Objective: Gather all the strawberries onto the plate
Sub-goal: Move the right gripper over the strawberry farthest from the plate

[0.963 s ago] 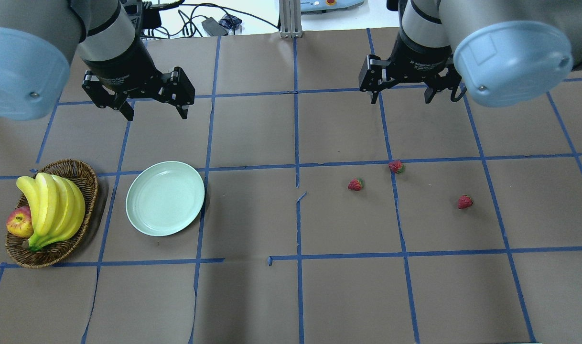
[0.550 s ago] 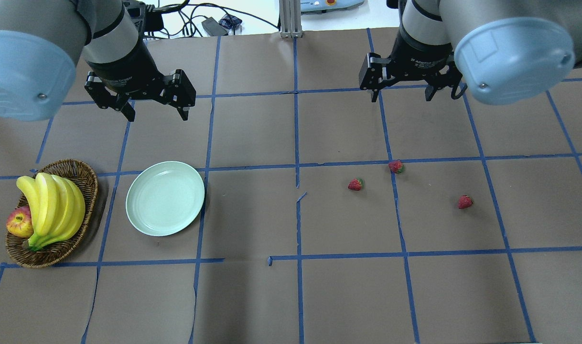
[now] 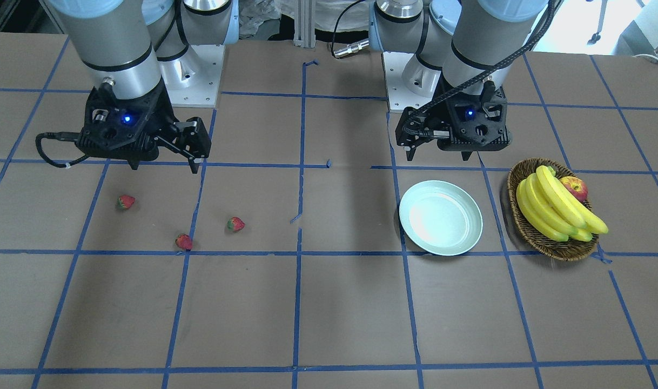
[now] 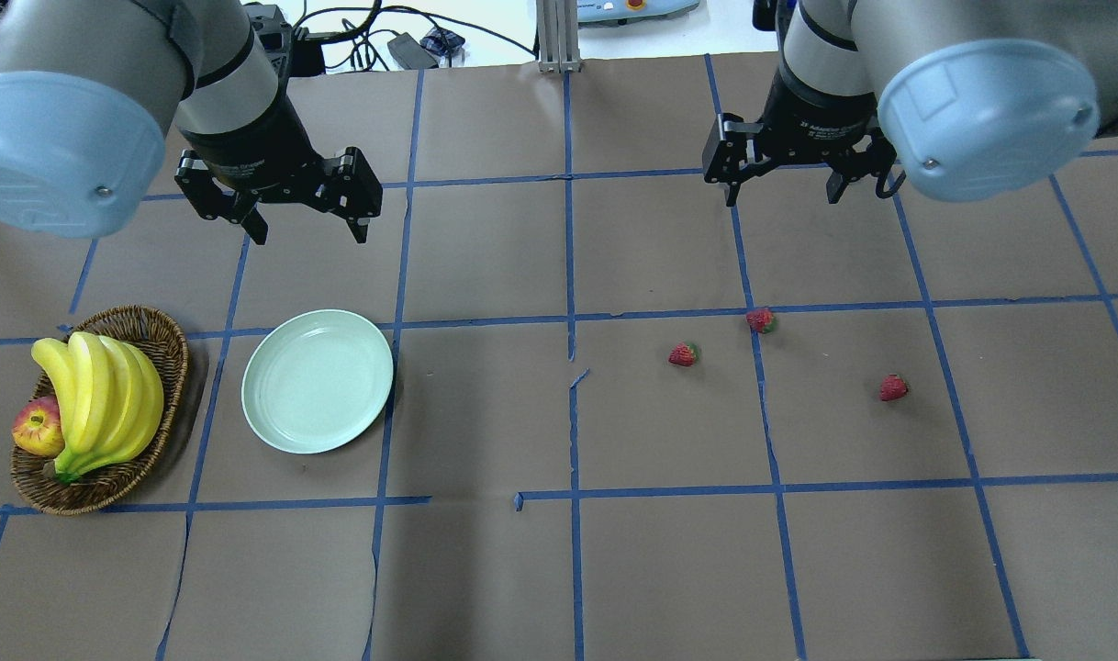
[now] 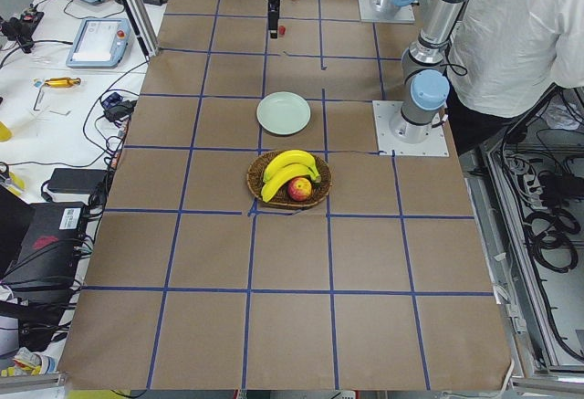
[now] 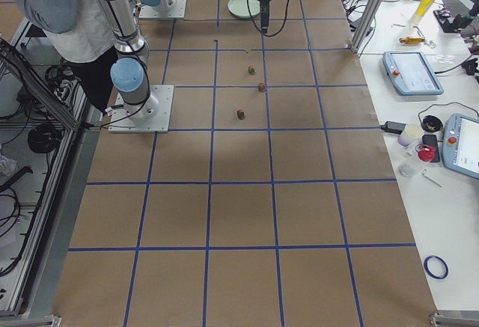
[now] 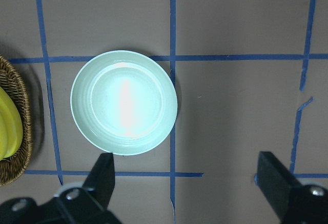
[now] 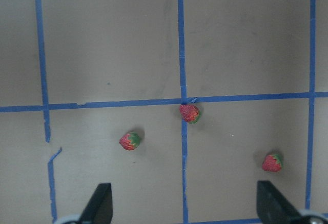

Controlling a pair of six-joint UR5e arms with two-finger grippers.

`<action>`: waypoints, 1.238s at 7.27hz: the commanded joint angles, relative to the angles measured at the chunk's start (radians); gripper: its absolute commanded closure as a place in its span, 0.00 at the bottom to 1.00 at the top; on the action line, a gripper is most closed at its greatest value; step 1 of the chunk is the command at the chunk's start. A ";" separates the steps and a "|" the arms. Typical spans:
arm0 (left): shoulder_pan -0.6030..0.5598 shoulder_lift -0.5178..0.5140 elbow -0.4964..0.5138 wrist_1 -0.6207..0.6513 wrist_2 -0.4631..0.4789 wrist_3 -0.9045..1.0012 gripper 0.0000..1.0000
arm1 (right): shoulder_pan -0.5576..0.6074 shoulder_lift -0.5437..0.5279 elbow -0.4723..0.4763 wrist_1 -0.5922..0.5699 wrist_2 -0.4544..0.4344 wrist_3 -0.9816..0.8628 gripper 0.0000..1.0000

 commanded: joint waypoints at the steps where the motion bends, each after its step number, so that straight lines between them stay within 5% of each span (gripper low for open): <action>1: 0.000 -0.010 -0.006 0.004 -0.004 -0.006 0.00 | -0.137 0.017 0.051 0.002 -0.002 -0.228 0.00; 5: -0.026 -0.016 -0.020 0.004 -0.008 -0.020 0.00 | -0.325 0.035 0.293 -0.146 0.004 -0.454 0.00; 9: -0.031 -0.025 -0.020 0.036 -0.008 -0.040 0.00 | -0.394 0.072 0.663 -0.632 -0.005 -0.614 0.05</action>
